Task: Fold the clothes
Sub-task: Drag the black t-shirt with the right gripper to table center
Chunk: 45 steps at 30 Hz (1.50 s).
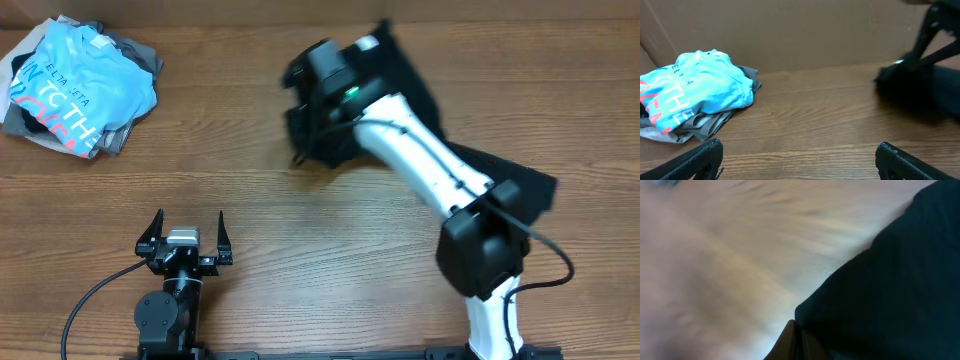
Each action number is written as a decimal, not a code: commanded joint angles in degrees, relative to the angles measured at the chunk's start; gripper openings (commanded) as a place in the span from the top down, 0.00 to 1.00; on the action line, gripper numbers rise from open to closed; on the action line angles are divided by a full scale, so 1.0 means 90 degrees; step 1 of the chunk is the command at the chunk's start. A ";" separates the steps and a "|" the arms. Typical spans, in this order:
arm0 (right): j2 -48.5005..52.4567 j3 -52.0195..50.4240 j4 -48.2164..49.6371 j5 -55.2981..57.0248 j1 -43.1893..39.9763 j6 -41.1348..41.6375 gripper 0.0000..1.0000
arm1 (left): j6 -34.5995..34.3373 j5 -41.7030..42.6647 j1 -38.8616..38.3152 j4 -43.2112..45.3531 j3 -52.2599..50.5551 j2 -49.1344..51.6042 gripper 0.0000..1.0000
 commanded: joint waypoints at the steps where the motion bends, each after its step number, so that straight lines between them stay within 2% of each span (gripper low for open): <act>1: -0.0177 0.0102 0.0073 -0.0381 0.0571 0.0182 0.96 | 0.0146 -0.0063 0.0036 0.0000 -0.0022 -0.0044 0.00; 4: -0.0177 0.0102 0.0189 -0.0017 0.0918 0.0209 0.96 | 0.0146 -0.0063 0.0036 0.0000 -0.0022 -0.0044 0.00; 5: -0.0177 0.0102 0.0209 0.0202 0.0974 0.0265 0.91 | 0.0146 -0.0063 0.0036 0.0000 -0.0022 -0.0044 0.00; 6: -0.0177 0.0102 0.0206 0.0352 0.0998 0.0291 0.74 | 0.0146 -0.0063 0.0036 0.0000 -0.0022 -0.0044 0.00; 7: -0.0180 0.0102 0.0192 0.0420 0.0998 0.0289 0.63 | 0.0146 -0.0063 0.0036 0.0000 -0.0022 -0.0044 0.00; 9: -0.0204 0.0104 0.0138 0.0447 0.0959 0.0289 0.48 | 0.0146 -0.0063 0.0036 0.0000 -0.0022 -0.0044 0.00; 10: -0.0238 0.0114 0.0075 0.0466 0.0899 0.0291 0.35 | 0.0146 -0.0063 0.0036 0.0000 -0.0022 -0.0044 0.00; 14: -0.0466 0.0374 -0.0393 0.0471 0.0466 0.0301 0.23 | 0.0146 -0.0063 0.0036 0.0000 -0.0022 -0.0044 0.00; 17: -0.0770 0.0661 -0.0784 0.0753 -0.0005 0.0644 0.14 | 0.0146 -0.0063 0.0036 0.0000 -0.0022 -0.0044 0.00; 18: -0.0869 0.0746 -0.0906 0.0809 -0.0165 0.0678 0.04 | 0.0146 -0.0063 0.0036 0.0000 -0.0022 -0.0044 0.00; 19: -0.0988 0.0843 -0.1047 0.0794 -0.0372 0.0678 0.00 | 0.0146 -0.0063 0.0036 0.0000 -0.0022 -0.0044 0.00; 24: -0.1469 0.0971 -0.1671 0.0481 -0.1277 0.0673 0.00 | 0.0146 -0.0063 0.0036 0.0000 -0.0022 -0.0044 0.00; 28: -0.1515 0.0969 -0.2567 0.0410 -0.1753 0.0641 0.00 | 0.0146 -0.0063 0.0036 0.0000 -0.0022 -0.0044 0.00; 36: -0.1508 0.0962 -0.2863 0.0418 -0.2181 0.0741 0.00 | 0.0146 -0.0063 0.0036 0.0000 -0.0022 -0.0044 0.00; 42: -0.1520 0.0962 -0.3310 0.1547 -0.2560 0.2363 0.00 | 0.0146 -0.0063 0.0036 0.0000 -0.0022 -0.0044 0.00; 45: -0.1647 0.0962 -0.3638 0.1605 -0.2858 0.2790 0.00 | 0.0146 -0.0063 0.0036 0.0010 -0.0022 -0.0044 0.00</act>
